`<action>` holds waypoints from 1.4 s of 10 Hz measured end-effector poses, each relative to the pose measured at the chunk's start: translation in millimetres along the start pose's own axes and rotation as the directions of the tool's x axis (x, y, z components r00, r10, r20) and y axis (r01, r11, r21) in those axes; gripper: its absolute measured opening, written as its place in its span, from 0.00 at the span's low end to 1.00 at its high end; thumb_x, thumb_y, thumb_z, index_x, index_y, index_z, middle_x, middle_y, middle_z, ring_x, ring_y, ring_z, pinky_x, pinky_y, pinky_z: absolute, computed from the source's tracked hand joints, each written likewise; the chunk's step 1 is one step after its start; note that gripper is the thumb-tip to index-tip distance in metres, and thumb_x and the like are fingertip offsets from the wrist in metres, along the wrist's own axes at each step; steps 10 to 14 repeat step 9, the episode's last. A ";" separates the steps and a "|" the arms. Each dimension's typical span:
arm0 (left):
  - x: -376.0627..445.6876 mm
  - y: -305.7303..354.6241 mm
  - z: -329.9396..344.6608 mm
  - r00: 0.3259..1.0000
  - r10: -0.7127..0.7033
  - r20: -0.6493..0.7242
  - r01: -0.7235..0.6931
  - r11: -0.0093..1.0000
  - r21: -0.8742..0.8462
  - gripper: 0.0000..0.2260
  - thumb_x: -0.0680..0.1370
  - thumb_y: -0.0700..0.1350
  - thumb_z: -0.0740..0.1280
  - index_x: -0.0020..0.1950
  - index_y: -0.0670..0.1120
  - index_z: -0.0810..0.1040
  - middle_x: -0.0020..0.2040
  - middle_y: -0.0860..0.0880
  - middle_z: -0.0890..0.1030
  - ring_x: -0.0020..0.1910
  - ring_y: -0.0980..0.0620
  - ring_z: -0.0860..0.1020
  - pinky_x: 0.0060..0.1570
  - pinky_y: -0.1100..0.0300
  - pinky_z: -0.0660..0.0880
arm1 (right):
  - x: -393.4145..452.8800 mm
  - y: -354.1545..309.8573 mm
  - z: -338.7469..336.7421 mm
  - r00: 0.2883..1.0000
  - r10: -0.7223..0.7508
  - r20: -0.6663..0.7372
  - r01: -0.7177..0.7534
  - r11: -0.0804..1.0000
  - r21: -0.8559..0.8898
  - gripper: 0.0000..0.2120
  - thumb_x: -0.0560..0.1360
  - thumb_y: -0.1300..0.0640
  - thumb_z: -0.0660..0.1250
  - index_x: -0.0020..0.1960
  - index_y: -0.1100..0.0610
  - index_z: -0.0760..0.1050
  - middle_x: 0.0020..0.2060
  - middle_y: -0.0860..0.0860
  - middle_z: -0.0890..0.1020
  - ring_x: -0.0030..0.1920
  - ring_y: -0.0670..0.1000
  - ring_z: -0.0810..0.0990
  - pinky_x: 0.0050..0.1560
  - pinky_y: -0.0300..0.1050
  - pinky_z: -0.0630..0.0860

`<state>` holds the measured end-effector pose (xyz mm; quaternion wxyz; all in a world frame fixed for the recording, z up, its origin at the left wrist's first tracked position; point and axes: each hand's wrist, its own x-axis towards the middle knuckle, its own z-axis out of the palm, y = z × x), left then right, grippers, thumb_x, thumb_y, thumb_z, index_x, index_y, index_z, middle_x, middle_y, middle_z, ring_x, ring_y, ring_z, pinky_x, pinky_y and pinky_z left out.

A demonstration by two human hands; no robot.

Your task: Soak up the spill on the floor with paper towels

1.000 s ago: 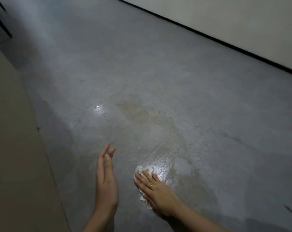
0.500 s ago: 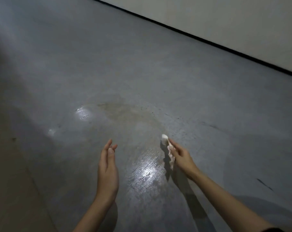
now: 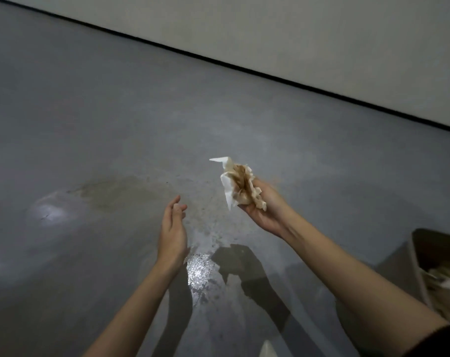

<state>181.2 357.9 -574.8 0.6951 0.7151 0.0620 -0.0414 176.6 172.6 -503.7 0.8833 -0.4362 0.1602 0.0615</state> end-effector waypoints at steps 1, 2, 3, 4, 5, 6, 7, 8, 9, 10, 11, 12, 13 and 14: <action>13.1 5.8 16.0 1.000 -0.023 0.018 0.024 0.999 -0.040 0.16 0.84 0.49 0.50 0.67 0.47 0.71 0.61 0.45 0.76 0.59 0.49 0.74 0.61 0.53 0.69 | -37.4 -41.0 -6.4 0.977 -0.213 -0.035 0.192 0.934 -0.301 0.08 0.81 0.60 0.58 0.50 0.59 0.76 0.33 0.48 0.82 0.32 0.44 0.78 0.34 0.36 0.74; 22.7 7.1 32.3 0.998 -0.037 0.047 0.040 0.997 -0.061 0.17 0.85 0.49 0.50 0.66 0.45 0.73 0.62 0.42 0.77 0.56 0.50 0.75 0.54 0.55 0.69 | -83.9 -82.2 -28.4 0.917 -0.397 -0.046 0.279 0.718 -0.638 0.08 0.80 0.58 0.62 0.51 0.61 0.77 0.39 0.51 0.80 0.38 0.45 0.78 0.41 0.36 0.74; 26.6 5.1 51.5 0.993 -0.050 0.108 0.055 0.997 -0.051 0.18 0.85 0.48 0.49 0.67 0.43 0.72 0.64 0.41 0.76 0.56 0.49 0.75 0.53 0.55 0.67 | -127.9 -115.8 -60.6 0.843 -0.528 -0.101 0.198 0.479 -0.855 0.08 0.78 0.54 0.66 0.51 0.57 0.80 0.44 0.52 0.82 0.42 0.46 0.80 0.45 0.41 0.76; 25.1 7.3 77.8 0.981 -0.041 0.192 0.047 0.999 -0.025 0.18 0.85 0.48 0.49 0.68 0.44 0.72 0.65 0.41 0.76 0.57 0.49 0.75 0.54 0.55 0.67 | -170.4 -138.8 -100.8 0.735 -0.644 -0.213 0.022 0.337 -0.941 0.08 0.75 0.48 0.69 0.52 0.48 0.81 0.49 0.49 0.83 0.50 0.48 0.82 0.56 0.49 0.78; 22.5 13.5 101.6 0.967 -0.028 0.254 0.036 0.999 -0.027 0.18 0.85 0.47 0.49 0.67 0.44 0.72 0.64 0.42 0.76 0.58 0.49 0.75 0.54 0.55 0.68 | -208.4 -141.3 -127.1 0.635 -0.720 -0.279 -0.099 0.282 -0.954 0.10 0.75 0.47 0.70 0.55 0.47 0.79 0.49 0.46 0.83 0.50 0.47 0.82 0.51 0.47 0.79; 19.4 18.0 117.8 0.956 -0.013 0.294 0.025 0.999 -0.038 0.18 0.85 0.47 0.49 0.68 0.42 0.72 0.62 0.43 0.76 0.58 0.48 0.75 0.54 0.55 0.68 | -235.6 -128.5 -144.2 0.532 -0.796 -0.289 -0.205 0.210 -0.956 0.07 0.75 0.50 0.70 0.50 0.51 0.75 0.45 0.48 0.80 0.46 0.45 0.79 0.41 0.41 0.74; 13.9 21.5 125.4 0.951 -0.010 0.309 0.023 0.999 -0.039 0.18 0.85 0.48 0.49 0.67 0.43 0.72 0.62 0.45 0.76 0.59 0.48 0.75 0.56 0.54 0.69 | -249.3 -118.5 -165.8 0.579 -0.724 -0.376 -0.352 0.194 -0.916 0.09 0.75 0.50 0.70 0.46 0.53 0.72 0.43 0.50 0.80 0.44 0.49 0.78 0.41 0.46 0.74; 15.2 23.0 128.0 0.947 0.021 0.320 -0.011 0.999 -0.034 0.18 0.85 0.49 0.49 0.67 0.44 0.72 0.62 0.45 0.76 0.59 0.47 0.75 0.57 0.53 0.70 | -248.1 -109.4 -183.3 0.628 -0.688 -0.365 -0.521 -0.022 -0.853 0.10 0.76 0.47 0.67 0.46 0.53 0.73 0.42 0.50 0.78 0.45 0.52 0.78 0.44 0.49 0.75; 17.2 30.9 132.0 0.943 0.019 0.333 -0.015 1.000 -0.015 0.18 0.85 0.49 0.49 0.67 0.44 0.72 0.61 0.45 0.76 0.59 0.47 0.75 0.57 0.53 0.70 | -233.8 -112.2 -181.6 0.539 -0.787 -0.301 -0.532 -0.041 -0.846 0.10 0.78 0.46 0.62 0.51 0.52 0.72 0.45 0.49 0.78 0.44 0.50 0.76 0.40 0.47 0.75; 17.2 30.9 132.0 0.943 0.019 0.333 -0.015 1.000 -0.015 0.18 0.85 0.49 0.49 0.67 0.44 0.72 0.61 0.45 0.76 0.59 0.47 0.75 0.57 0.53 0.70 | -233.8 -112.2 -181.6 0.539 -0.787 -0.301 -0.532 -0.041 -0.846 0.10 0.78 0.46 0.62 0.51 0.52 0.72 0.45 0.49 0.78 0.44 0.50 0.76 0.40 0.47 0.75; 17.2 30.9 132.0 0.943 0.019 0.333 -0.015 1.000 -0.015 0.18 0.85 0.49 0.49 0.67 0.44 0.72 0.61 0.45 0.76 0.59 0.47 0.75 0.57 0.53 0.70 | -233.8 -112.2 -181.6 0.539 -0.787 -0.301 -0.532 -0.041 -0.846 0.10 0.78 0.46 0.62 0.51 0.52 0.72 0.45 0.49 0.78 0.44 0.50 0.76 0.40 0.47 0.75; 17.2 30.9 132.0 0.943 0.019 0.333 -0.015 1.000 -0.015 0.18 0.85 0.49 0.49 0.67 0.44 0.72 0.61 0.45 0.76 0.59 0.47 0.75 0.57 0.53 0.70 | -233.8 -112.2 -181.6 0.539 -0.787 -0.301 -0.532 -0.041 -0.846 0.10 0.78 0.46 0.62 0.51 0.52 0.72 0.45 0.49 0.78 0.44 0.50 0.76 0.40 0.47 0.75; 17.2 30.9 132.0 0.943 0.019 0.333 -0.015 1.000 -0.015 0.18 0.85 0.49 0.49 0.67 0.44 0.72 0.61 0.45 0.76 0.59 0.47 0.75 0.57 0.53 0.70 | -233.8 -112.2 -181.6 0.539 -0.787 -0.301 -0.532 -0.041 -0.846 0.10 0.78 0.46 0.62 0.51 0.52 0.72 0.45 0.49 0.78 0.44 0.50 0.76 0.40 0.47 0.75; 17.2 30.9 132.0 0.943 0.019 0.333 -0.015 1.000 -0.015 0.18 0.85 0.49 0.49 0.67 0.44 0.72 0.61 0.45 0.76 0.59 0.47 0.75 0.57 0.53 0.70 | -233.8 -112.2 -181.6 0.539 -0.787 -0.301 -0.532 -0.041 -0.846 0.10 0.78 0.46 0.62 0.51 0.52 0.72 0.45 0.49 0.78 0.44 0.50 0.76 0.40 0.47 0.75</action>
